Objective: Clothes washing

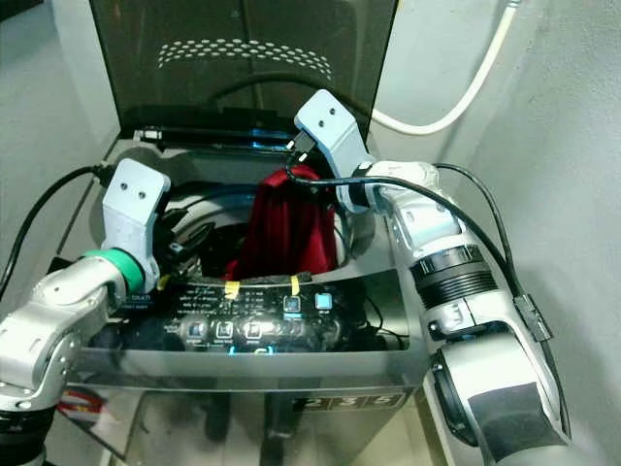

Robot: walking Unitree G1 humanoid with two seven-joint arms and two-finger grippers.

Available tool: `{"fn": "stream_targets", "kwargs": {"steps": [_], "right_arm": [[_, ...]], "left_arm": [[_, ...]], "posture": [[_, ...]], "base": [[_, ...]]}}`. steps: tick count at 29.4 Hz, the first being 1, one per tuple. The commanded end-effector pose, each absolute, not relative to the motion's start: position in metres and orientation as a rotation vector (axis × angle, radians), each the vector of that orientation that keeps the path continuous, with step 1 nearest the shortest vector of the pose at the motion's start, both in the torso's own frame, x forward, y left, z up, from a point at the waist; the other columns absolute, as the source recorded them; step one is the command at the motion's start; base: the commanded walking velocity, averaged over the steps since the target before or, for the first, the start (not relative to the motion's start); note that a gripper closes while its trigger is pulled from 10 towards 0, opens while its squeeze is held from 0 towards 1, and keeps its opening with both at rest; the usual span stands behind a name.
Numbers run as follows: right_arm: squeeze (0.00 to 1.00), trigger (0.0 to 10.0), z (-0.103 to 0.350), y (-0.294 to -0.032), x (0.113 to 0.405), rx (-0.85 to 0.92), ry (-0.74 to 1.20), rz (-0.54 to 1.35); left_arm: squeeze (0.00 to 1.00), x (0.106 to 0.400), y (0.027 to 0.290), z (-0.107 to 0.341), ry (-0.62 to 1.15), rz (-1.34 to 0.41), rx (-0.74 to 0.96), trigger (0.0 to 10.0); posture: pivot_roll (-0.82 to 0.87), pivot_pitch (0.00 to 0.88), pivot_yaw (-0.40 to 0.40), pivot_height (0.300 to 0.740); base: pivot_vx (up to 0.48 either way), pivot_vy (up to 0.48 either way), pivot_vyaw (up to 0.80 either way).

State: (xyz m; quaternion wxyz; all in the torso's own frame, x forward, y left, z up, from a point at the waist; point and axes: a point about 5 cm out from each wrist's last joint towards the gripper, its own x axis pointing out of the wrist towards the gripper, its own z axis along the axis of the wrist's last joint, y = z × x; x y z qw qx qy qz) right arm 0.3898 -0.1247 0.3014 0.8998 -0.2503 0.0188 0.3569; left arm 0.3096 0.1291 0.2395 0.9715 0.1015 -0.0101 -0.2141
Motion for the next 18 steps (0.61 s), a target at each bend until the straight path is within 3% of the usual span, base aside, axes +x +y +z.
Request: {"fn": "stream_targets", "kwargs": {"steps": [1, 13, 14, 18], "right_arm": [[0.00, 10.0, 0.305, -0.128, 0.389, -0.509, 0.028, 0.726], [0.00, 10.0, 0.311, -0.152, 0.387, -0.412, 0.038, 0.681], [1.00, 10.0, 0.305, -0.154, 0.380, -0.395, 0.053, 0.741], [1.00, 10.0, 0.297, -0.157, 0.369, -0.395, 0.063, 0.810]], "left_arm": [[0.00, 0.307, 0.128, 0.242, -0.027, -0.441, 0.200, 10.0], [0.00, 0.306, 0.129, 0.244, -0.013, -0.410, 0.228, 10.0], [0.00, 0.306, 0.129, 0.243, -0.009, -0.405, 0.240, 10.0], [0.00, 0.306, 0.129, 0.242, -0.004, -0.401, 0.247, 10.0]], "posture": [[0.05, 0.027, 0.032, 0.740], [0.06, 0.028, 0.017, 0.740], [0.06, 0.029, 0.022, 0.740], [0.06, 0.027, 0.032, 0.740]], "base": [[0.000, 0.000, 0.00], [0.000, 0.000, 0.00], [0.000, 0.000, 0.00], [0.000, 0.000, 0.00]]}}
